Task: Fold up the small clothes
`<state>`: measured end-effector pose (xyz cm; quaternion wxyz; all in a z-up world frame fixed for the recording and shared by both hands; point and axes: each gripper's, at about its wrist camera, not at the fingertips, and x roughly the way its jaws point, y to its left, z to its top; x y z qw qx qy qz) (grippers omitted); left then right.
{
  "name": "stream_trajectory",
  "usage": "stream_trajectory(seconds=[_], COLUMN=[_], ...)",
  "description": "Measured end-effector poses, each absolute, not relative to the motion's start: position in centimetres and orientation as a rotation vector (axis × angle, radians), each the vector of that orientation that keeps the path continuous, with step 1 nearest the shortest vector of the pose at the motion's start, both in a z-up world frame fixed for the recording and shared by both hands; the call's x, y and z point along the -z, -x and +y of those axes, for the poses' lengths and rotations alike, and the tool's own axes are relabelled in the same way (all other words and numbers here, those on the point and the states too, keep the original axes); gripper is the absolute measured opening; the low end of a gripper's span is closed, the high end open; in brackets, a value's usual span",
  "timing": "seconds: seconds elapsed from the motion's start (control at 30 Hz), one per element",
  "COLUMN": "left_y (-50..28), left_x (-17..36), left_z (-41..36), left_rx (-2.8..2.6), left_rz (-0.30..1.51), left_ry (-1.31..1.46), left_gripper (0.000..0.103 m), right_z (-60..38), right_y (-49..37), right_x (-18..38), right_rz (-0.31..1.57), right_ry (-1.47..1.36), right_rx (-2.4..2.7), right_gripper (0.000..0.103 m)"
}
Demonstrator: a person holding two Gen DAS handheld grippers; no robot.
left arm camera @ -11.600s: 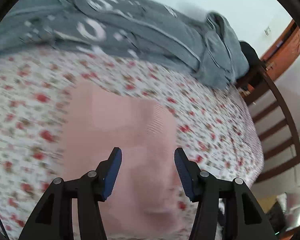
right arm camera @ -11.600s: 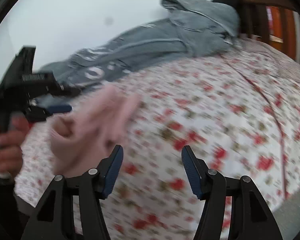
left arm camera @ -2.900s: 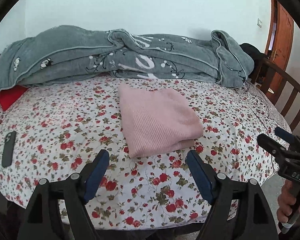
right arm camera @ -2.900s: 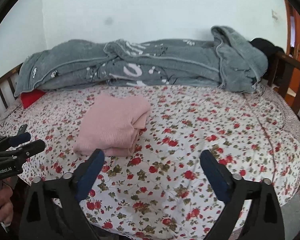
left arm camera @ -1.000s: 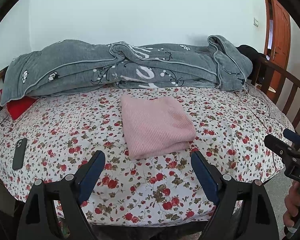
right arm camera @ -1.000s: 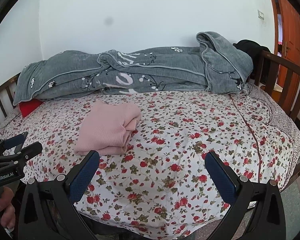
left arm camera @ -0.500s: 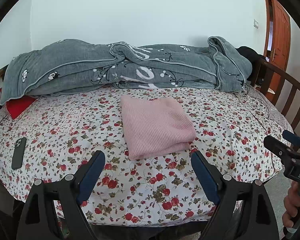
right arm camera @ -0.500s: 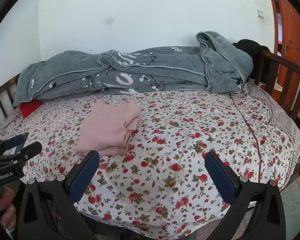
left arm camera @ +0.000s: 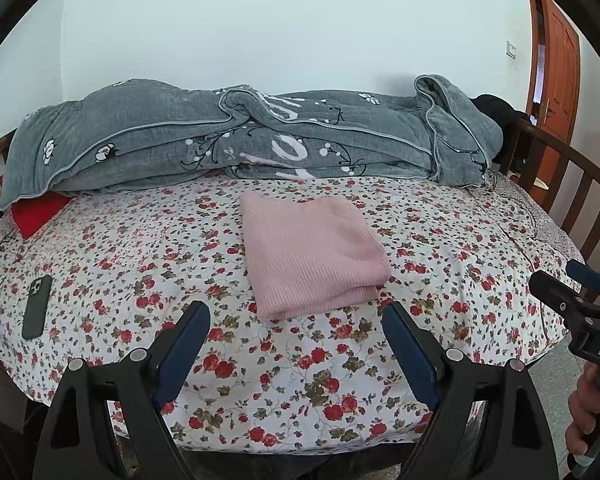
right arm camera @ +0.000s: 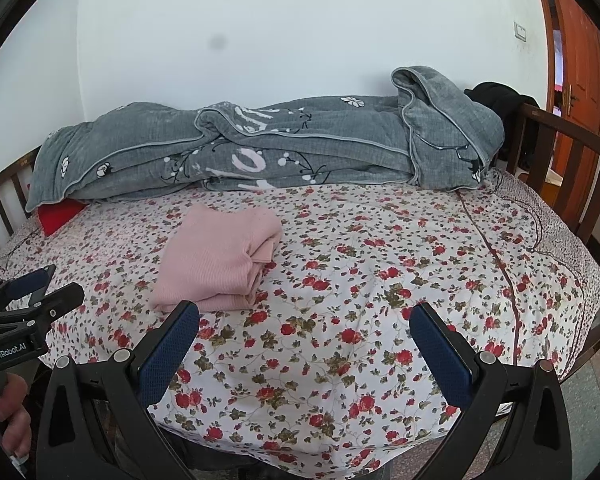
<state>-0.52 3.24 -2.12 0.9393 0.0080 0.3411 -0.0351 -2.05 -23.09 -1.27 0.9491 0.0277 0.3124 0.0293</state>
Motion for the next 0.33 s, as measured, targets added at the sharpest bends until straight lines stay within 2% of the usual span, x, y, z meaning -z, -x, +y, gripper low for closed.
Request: stream_trajectory(seconds=[0.33], left_y=[0.45], left_x=[1.91], left_z=[3.0], left_rx=[0.075], left_rz=[0.69], left_ry=[-0.021], left_gripper=[0.089], right_z=[-23.56], right_y=[2.14], right_x=[0.93], right_rz=[0.632], right_ry=[-0.07], right_rx=[-0.064], right_gripper=[0.103])
